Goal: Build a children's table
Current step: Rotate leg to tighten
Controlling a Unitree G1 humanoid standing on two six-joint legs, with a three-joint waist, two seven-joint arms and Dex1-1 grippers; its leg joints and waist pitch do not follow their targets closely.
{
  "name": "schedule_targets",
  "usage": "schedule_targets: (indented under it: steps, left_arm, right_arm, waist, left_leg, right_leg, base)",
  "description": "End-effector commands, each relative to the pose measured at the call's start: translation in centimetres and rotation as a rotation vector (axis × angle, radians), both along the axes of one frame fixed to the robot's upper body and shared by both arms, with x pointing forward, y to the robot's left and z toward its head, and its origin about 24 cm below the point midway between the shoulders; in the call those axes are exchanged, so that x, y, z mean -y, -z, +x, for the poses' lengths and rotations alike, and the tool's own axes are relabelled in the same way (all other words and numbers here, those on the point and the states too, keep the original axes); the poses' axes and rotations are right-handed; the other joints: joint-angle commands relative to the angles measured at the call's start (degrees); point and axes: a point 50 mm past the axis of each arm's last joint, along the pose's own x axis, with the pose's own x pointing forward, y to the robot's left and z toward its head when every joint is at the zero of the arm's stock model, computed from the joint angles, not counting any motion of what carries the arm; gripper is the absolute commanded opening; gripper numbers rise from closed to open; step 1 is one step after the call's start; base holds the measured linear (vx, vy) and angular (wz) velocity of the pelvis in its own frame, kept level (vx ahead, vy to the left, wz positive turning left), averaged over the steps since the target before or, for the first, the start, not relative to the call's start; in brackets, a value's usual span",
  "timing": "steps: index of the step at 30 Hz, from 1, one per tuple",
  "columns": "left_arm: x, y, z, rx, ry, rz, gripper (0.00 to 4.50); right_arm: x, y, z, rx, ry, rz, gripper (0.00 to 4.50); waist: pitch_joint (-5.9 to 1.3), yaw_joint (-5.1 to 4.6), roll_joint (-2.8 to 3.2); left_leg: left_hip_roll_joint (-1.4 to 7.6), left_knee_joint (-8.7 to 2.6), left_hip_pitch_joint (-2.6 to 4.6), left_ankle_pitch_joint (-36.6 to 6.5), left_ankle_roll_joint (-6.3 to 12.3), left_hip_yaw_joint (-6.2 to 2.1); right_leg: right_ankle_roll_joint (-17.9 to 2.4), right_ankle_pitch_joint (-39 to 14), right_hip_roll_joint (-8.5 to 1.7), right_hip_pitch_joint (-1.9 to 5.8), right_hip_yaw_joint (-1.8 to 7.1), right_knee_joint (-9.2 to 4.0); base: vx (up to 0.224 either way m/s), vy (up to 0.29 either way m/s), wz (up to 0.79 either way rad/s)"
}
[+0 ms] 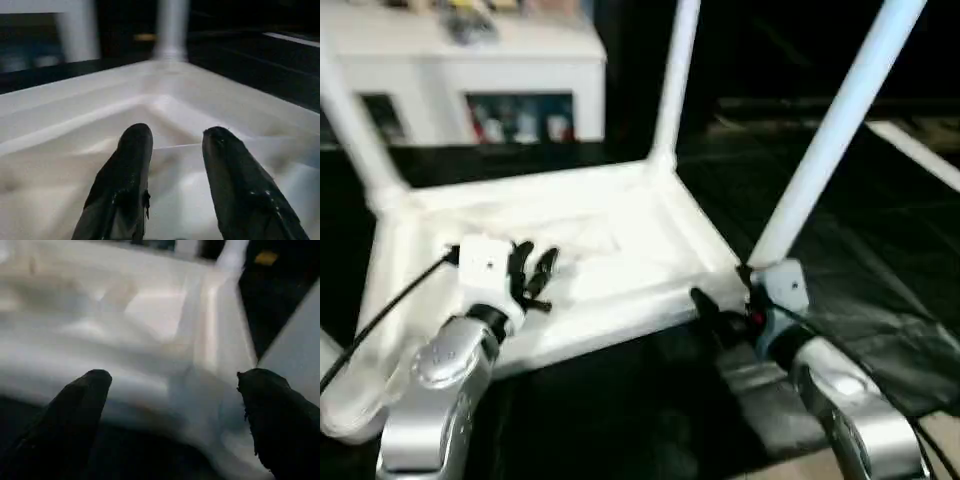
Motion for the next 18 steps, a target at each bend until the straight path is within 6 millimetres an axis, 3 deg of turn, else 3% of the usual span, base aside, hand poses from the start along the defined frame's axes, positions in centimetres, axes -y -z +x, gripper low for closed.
schedule_targets:
  steps: [1, 2, 3, 4, 5, 7, 10, 12, 13, 14, 15, 16, 17, 18]
  left_arm:
    - [0.6, -0.4, -0.2, 0.017, 0.098, 0.005, 1.88]
    - [0.7, -0.5, -0.3, 0.008, 0.137, 0.006, 1.88]
    - [0.8, -0.5, -0.3, -0.001, 0.175, 0.015, 1.88]
    - [1.0, -0.6, -0.3, -0.019, 0.242, 0.03, 1.88]
    - [1.2, -0.6, -0.3, -0.034, 0.3, 0.047, 1.88]
    - [1.7, -0.6, -0.3, -0.066, 0.42, 0.079, 1.88]
    - [2.6, -0.5, 0.0, -0.104, 0.57, 0.138, 1.88]
    - [3.4, -0.4, 0.4, -0.134, 0.654, 0.175, 1.88]
    - [3.6, -0.4, 0.6, -0.145, 0.673, 0.18, 1.88]
    - [4.0, -0.3, 1.0, -0.181, 0.688, 0.174, 1.88]
    - [4.5, -0.3, 1.5, -0.218, 0.7, 0.171, 2.15]
    - [4.6, -0.3, 1.7, -0.223, 0.703, 0.174, 2.22]
    - [4.9, -0.3, 1.9, -0.231, 0.718, 0.18, 2.22]
    - [4.9, -0.4, 1.9, -0.233, 0.724, 0.18, 2.22]
  right_arm:
    - [0.0, 0.6, -0.2, -0.017, -0.04, 0.0, 4.5]
    - [0.1, 0.7, -0.3, -0.019, -0.054, 0.001, 4.5]
    - [0.2, 0.9, -0.3, -0.025, -0.065, 0.002, 4.5]
    - [0.5, 1.3, -0.2, -0.037, -0.081, 0.0, 4.5]
    - [0.7, 1.6, -0.1, -0.042, -0.092, -0.001, 4.5]
    - [1.1, 2.2, 0.2, -0.053, -0.105, -0.002, 4.5]
    - [1.6, 3.1, 0.8, -0.064, -0.114, -0.018, 4.5]
    - [2.0, 4.1, 1.3, -0.077, -0.111, -0.037, 4.5]
    - [2.2, 4.4, 1.5, -0.08, -0.11, -0.042, 4.5]
    - [2.6, 4.9, 1.9, -0.092, -0.099, -0.05, 4.5]
    - [3.0, 5.6, 2.3, -0.106, -0.086, -0.059, 4.5]
    - [3.2, 5.8, 2.4, -0.111, -0.083, -0.061, 4.5]
    - [3.6, 6.2, 2.6, -0.118, -0.077, -0.066, 4.5]
    - [3.7, 6.2, 2.7, -0.12, -0.075, -0.067, 4.5]
  waist:
    - [-2.44, 0.9, -0.64]
    - [-2.57, 1.2, -0.47]
    - [-2.54, 1.15, -0.25]
    - [-2.22, 0.96, 0.55]
    - [-1.91, 0.74, 0.76]
    - [-1.38, 0.44, 0.89]
    - [-1.11, 0.44, 0.89]
    - [-0.76, 0.31, 0.95]
    - [-0.76, 0.28, 0.74]
    - [-0.8, 0.19, 0.85]
    - [-0.94, 0.05, 0.85]
    - [-0.98, 0.06, 1.03]
    - [-1.06, -0.05, 0.75]
    - [-1.19, -0.06, 0.96]
  left_leg:
    - [3.22, -3.3, -0.16, 21.9, 10.5, -0.66]
    - [4.29, -4.74, -0.13, 9.9, 6.96, -0.46]
    - [4.67, -5.19, -0.01, 7.0, 5.9, -0.46]
    - [5.43, -5.86, 0.35, 3.7, 5.07, -0.23]
    - [6.14, -6.19, 0.62, 0.9, 4.45, 0.07]
    - [6.68, -7.02, 0.86, -7.7, 3.35, 0.49]
    - [6.92, -7.4, 1.19, -14.6, 0.84, 1.48]
    - [6.9, -7.67, 1.2, -18.3, -1.55, 2.11]
    - [6.96, -7.73, 1.05, -19.5, -2.77, 2.21]
    - [6.97, -7.65, 1.11, -19.9, -3.21, 2.32]
    - [6.83, -7.5, 1.23, -19.7, -3.56, 2.43]
    - [6.87, -7.5, 1.07, -19.0, -3.55, 2.45]
    - [6.92, -7.61, 0.52, -17.4, -3.0, 2.47]
    - [6.85, -7.55, 0.55, -16.4, -2.33, 2.6]
  right_leg:
    - [-3.3, 20.7, -5.03, 2.08, 2.88, -5.05]
    - [-6.4, 16.9, -4.7, 2.96, 2.2, -5.0]
    - [-8.4, 15.6, -4.41, 3.09, 1.89, -4.83]
    - [-12.8, 13.7, -3.77, 2.68, 1.52, -4.72]
    - [-16.1, 11.9, -3.12, 2.23, 1.13, -4.65]
    - [-18.7, 3.8, -2.95, 1.78, 1.02, -4.97]
    - [-18.4, -5.3, -2.99, 1.19, 1.08, -5.63]
    - [-16.7, -12.3, -3.1, 0.55, 1.16, -6.18]
    - [-15.4, -15.4, -3.29, 0.65, 1.23, -6.41]
    - [-15.0, -16.3, -3.39, 0.41, 1.31, -6.41]
    - [-15.0, -16.8, -3.33, 0.16, 1.32, -6.49]
    - [-15.0, -16.1, -3.41, 0.32, 1.39, -6.5]
    - [-15.1, -14.2, -3.36, 0.74, 1.34, -6.4]
    - [-15.3, -13.4, -3.37, 0.71, 1.25, -6.39]
  base:
    - [0.0, 0.0, 0.0]
    - [-0.008, -0.053, -0.01]
    - [-0.008, -0.053, -0.01]
    - [0.0, 0.0, 0.0]
    - [0.0, 0.0, 0.0]
    - [-0.028, -0.004, 0.01]
    - [-0.068, 0.001, 0.04]
    - [-0.074, 0.008, 0.02]
    - [-0.07, 0.016, -0.03]
    - [-0.063, 0.015, -0.03]
    - [-0.063, 0.015, -0.03]
    - [0.0, 0.0, 0.0]
    - [0.0, 0.0, 0.0]
    - [0.0, 0.0, 0.0]
